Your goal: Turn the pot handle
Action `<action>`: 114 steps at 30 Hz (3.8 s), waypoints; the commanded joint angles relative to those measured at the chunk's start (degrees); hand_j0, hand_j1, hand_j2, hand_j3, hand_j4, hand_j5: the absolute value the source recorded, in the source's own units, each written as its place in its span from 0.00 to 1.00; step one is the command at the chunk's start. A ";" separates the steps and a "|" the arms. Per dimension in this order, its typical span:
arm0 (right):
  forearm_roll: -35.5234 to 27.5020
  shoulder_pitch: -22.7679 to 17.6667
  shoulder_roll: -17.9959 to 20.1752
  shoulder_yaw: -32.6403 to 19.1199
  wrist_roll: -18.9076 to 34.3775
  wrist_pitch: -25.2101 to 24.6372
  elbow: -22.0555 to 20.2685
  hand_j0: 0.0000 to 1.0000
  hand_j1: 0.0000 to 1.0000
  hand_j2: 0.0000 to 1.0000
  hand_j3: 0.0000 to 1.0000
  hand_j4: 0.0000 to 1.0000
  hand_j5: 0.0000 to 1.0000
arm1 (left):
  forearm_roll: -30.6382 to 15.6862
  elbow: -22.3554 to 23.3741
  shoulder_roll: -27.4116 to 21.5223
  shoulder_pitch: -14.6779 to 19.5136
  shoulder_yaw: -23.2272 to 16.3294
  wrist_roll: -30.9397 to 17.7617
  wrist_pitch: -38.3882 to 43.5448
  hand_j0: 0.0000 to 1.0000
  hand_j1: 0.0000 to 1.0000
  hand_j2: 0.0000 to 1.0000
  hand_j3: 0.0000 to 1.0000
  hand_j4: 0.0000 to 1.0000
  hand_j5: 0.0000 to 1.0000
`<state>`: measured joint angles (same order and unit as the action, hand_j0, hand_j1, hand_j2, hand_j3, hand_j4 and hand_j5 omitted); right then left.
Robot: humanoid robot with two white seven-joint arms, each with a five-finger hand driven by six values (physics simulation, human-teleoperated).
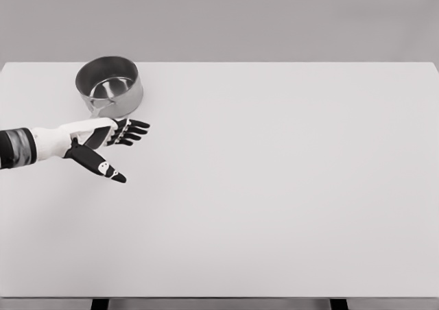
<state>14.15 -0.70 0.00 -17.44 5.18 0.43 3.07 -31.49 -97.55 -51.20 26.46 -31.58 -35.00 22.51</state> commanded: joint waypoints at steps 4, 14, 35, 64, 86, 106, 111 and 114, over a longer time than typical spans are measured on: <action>0.00 0.00 0.00 -0.05 0.01 0.01 0.01 1.00 1.00 1.00 1.00 1.00 1.00 | -0.16 0.52 -0.57 0.00 0.46 0.00 0.16 1.00 1.00 1.00 1.00 1.00 1.00; 0.00 0.00 0.00 0.04 0.01 -0.08 0.01 1.00 1.00 1.00 1.00 1.00 1.00 | 0.02 2.46 -1.09 -0.35 0.55 0.00 0.16 1.00 1.00 1.00 1.00 1.00 1.00; 0.00 0.00 0.00 0.04 0.01 0.01 0.01 1.00 1.00 1.00 1.00 1.00 1.00 | 5.21 4.30 -3.03 -0.35 1.70 0.00 -0.01 1.00 1.00 1.00 1.00 1.00 1.00; 0.00 0.00 0.00 0.04 0.01 0.01 0.01 1.00 1.00 1.00 1.00 1.00 1.00 | 12.94 14.23 -4.70 0.26 2.66 0.00 -0.54 1.00 1.00 1.00 1.00 1.00 1.00; 0.00 0.00 0.00 -0.05 0.01 -0.08 0.01 1.00 1.00 1.00 1.00 1.00 1.00 | 25.51 21.62 -0.74 6.24 2.05 0.00 -0.98 1.00 1.00 1.00 1.00 1.00 1.00; 0.00 0.00 0.00 -0.05 0.01 0.01 0.01 1.00 1.00 1.00 1.00 1.00 1.00 | 34.91 31.90 6.20 11.60 1.96 0.00 -1.94 1.00 1.00 1.00 1.00 1.00 1.00; 0.00 0.00 0.00 0.04 0.01 -0.08 0.01 1.00 1.00 1.00 1.00 1.00 1.00 | 35.88 33.57 7.34 13.18 1.96 0.00 -2.21 1.00 1.00 1.00 1.00 1.00 1.00; 0.00 0.00 0.00 0.04 0.01 -0.08 0.01 1.00 1.00 1.00 1.00 1.00 1.00 | 36.76 34.53 7.87 13.80 1.96 0.00 -2.30 1.00 1.00 1.00 1.00 1.00 1.00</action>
<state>14.15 -0.70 0.00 -17.42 5.18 0.42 3.07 4.64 -63.70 -43.74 40.34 -29.63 -35.01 20.41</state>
